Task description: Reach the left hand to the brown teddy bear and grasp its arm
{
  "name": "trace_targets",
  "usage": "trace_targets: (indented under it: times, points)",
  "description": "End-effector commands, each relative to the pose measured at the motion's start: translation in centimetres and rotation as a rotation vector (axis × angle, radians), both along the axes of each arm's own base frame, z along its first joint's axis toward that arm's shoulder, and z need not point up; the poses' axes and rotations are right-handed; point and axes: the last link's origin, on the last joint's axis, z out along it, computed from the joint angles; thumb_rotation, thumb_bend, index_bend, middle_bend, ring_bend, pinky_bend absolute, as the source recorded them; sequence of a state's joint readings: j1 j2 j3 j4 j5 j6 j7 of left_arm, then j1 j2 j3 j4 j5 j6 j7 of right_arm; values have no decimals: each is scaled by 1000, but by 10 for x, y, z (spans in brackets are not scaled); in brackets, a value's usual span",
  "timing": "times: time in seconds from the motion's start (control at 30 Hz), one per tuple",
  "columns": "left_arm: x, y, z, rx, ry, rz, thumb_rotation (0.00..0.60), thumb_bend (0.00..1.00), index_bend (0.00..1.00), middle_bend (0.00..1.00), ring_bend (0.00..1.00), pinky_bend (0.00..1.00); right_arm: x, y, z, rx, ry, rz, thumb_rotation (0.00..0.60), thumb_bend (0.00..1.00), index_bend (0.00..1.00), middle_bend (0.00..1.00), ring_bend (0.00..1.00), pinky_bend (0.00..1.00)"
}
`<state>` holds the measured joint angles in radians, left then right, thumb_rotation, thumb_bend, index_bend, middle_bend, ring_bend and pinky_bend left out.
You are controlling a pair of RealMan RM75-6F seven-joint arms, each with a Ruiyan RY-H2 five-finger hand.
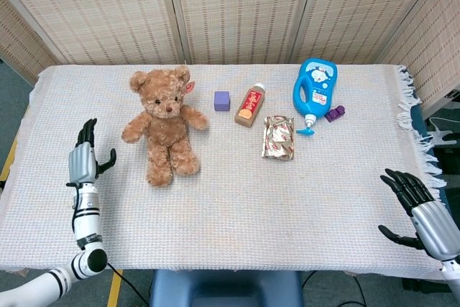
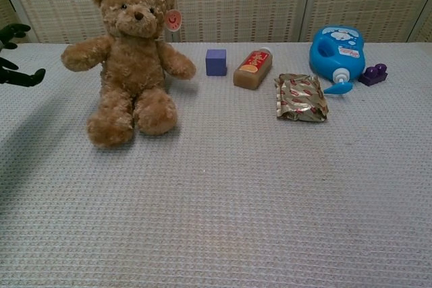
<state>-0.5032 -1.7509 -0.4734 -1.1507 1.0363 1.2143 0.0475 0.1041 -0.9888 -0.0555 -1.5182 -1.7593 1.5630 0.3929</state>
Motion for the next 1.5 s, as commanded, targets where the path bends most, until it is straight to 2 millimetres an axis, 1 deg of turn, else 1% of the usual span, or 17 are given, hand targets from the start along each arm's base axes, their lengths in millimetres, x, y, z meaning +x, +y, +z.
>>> trace_targets:
  times: [0.03, 0.37, 0.53, 0.63, 0.8, 0.9, 1.1, 1.33, 1.5]
  points:
    - [5, 8, -8, 8, -51, 13, 600, 409, 0, 0, 68, 225, 0, 0, 0, 0, -1, 2, 600, 90, 0, 0, 0, 53]
    - [19, 21, -23, 3, -104, 36, 600, 410, 0, 0, 71, 224, 0, -1, 0, -2, -6, -1, 600, 91, 0, 0, 0, 53]
    - [26, 22, -30, -8, -135, 37, 600, 410, 0, 11, 74, 224, 0, -2, 0, 1, -8, -2, 600, 91, 0, 0, 0, 53]
    - [31, 23, -32, 7, -156, 34, 600, 409, 0, 42, 92, 228, 0, -2, 0, -3, -9, -1, 600, 91, 0, 0, 0, 53]
    - [38, 24, -35, 36, -168, 29, 600, 400, 4, 133, 143, 251, 0, -2, 1, -4, -13, -1, 600, 91, 0, 0, 0, 53]
    - [40, 24, -37, 59, -173, 24, 600, 403, 58, 210, 192, 275, 0, -2, 1, 0, -13, -1, 600, 90, 0, 0, 0, 53]
    - [41, 23, -42, 81, -185, 23, 600, 404, 168, 331, 294, 306, 0, -2, 1, 1, -16, -2, 600, 91, 0, 0, 0, 53]
    - [41, 21, -46, 91, -180, 17, 600, 404, 273, 451, 394, 345, 0, -3, 1, -1, -19, -4, 600, 91, 0, 0, 0, 53]
    - [41, 21, -48, 115, -177, 13, 600, 406, 347, 528, 463, 391, 0, -3, 1, 2, -20, -3, 600, 90, 0, 0, 0, 53]
